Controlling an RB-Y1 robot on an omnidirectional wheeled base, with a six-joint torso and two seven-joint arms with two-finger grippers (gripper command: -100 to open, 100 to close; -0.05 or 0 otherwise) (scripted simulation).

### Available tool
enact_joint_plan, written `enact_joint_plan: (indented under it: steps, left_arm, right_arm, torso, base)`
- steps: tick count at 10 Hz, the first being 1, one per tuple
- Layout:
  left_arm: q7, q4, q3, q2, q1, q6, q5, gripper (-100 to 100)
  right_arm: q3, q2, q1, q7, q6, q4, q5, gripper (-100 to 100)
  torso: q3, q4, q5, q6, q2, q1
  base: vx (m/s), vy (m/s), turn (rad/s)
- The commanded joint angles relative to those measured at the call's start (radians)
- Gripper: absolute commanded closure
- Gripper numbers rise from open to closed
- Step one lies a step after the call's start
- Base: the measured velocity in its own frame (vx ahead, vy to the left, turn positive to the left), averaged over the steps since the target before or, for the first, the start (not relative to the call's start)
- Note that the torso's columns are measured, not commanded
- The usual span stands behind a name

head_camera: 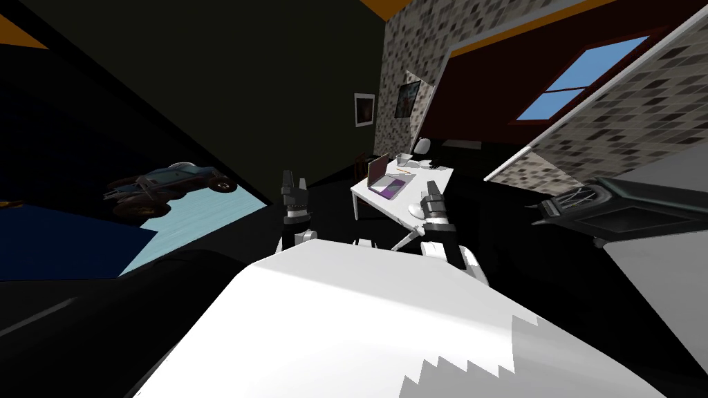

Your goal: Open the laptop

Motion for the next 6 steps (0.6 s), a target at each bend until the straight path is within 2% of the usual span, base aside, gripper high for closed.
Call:
enact_joint_plan:
  steps: [1, 3, 6]
  left_arm:
    - [0.000, 0.000, 0.000, 0.000, 0.000, 0.000, 0.000, 0]
    - [0.000, 0.000, 0.000, 0.000, 0.000, 0.000, 0.000, 0]
    - [0.000, 0.000, 0.000, 0.000, 0.000, 0.000, 0.000, 0]
  right_arm:
    - [-0.003, -0.037, -0.056, 0.051, 0.034, 0.073, 0.072, -100]
    - [-0.007, -0.065, -0.102, 0.091, 0.061, 0.134, 0.131, -100]
    - [-0.013, -0.111, -0.177, 0.156, 0.106, 0.226, 0.225, -100]
  torso:
    - [0.000, 0.000, 0.000, 0.000, 0.000, 0.000]
    - [-0.001, -0.001, 0.002, 0.000, -0.002, 0.006]
    - [0.000, 0.000, 0.000, 0.000, 0.000, 0.000]
  base:
    - [0.128, 0.238, -0.069]
    - [0.123, 0.277, -0.098]
    - [0.104, 0.264, -0.092]
